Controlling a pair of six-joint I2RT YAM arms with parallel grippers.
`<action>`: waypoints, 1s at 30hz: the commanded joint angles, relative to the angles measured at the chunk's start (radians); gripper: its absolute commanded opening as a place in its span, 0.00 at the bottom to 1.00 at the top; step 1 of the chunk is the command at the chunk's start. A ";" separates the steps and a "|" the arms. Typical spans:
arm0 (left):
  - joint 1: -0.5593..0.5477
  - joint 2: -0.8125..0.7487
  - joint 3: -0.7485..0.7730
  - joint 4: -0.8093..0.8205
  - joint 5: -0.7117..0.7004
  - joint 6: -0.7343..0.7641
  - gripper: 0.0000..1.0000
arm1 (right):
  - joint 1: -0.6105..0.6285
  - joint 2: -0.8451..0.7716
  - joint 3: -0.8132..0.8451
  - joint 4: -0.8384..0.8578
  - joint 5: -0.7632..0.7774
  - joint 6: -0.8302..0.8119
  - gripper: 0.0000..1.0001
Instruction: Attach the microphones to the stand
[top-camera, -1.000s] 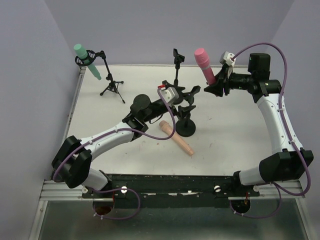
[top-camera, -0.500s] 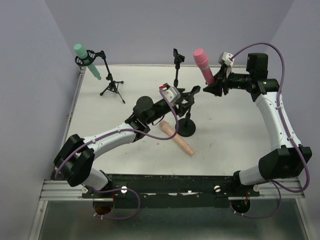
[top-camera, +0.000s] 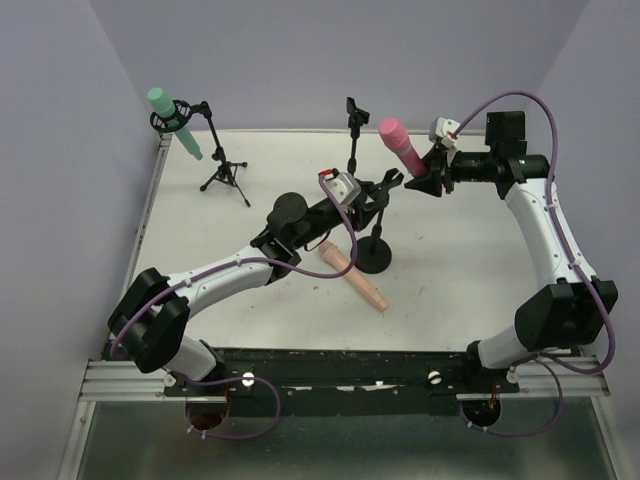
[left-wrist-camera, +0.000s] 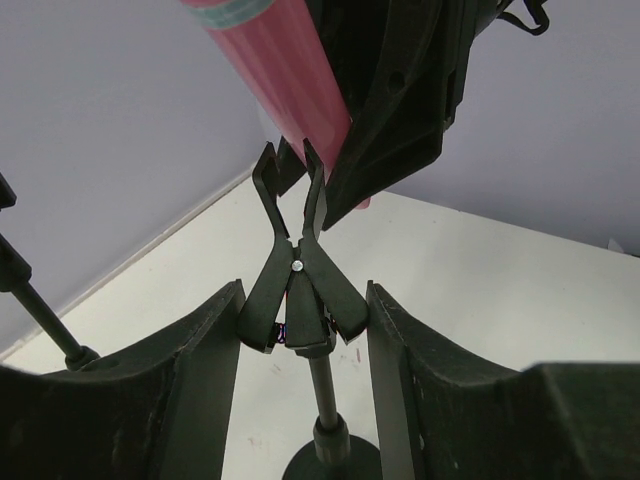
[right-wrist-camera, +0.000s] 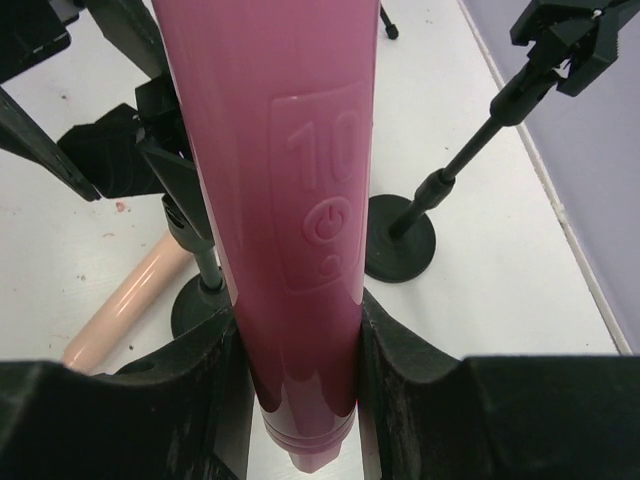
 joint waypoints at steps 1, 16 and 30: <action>0.000 0.015 0.011 -0.020 0.027 0.003 0.33 | -0.006 0.040 -0.007 -0.060 -0.056 -0.158 0.09; 0.000 0.020 0.028 -0.052 -0.005 -0.026 0.88 | -0.006 0.068 0.023 -0.039 -0.048 -0.105 0.10; -0.003 0.034 0.063 -0.056 -0.048 -0.003 0.85 | -0.006 0.082 0.029 -0.049 -0.073 -0.100 0.10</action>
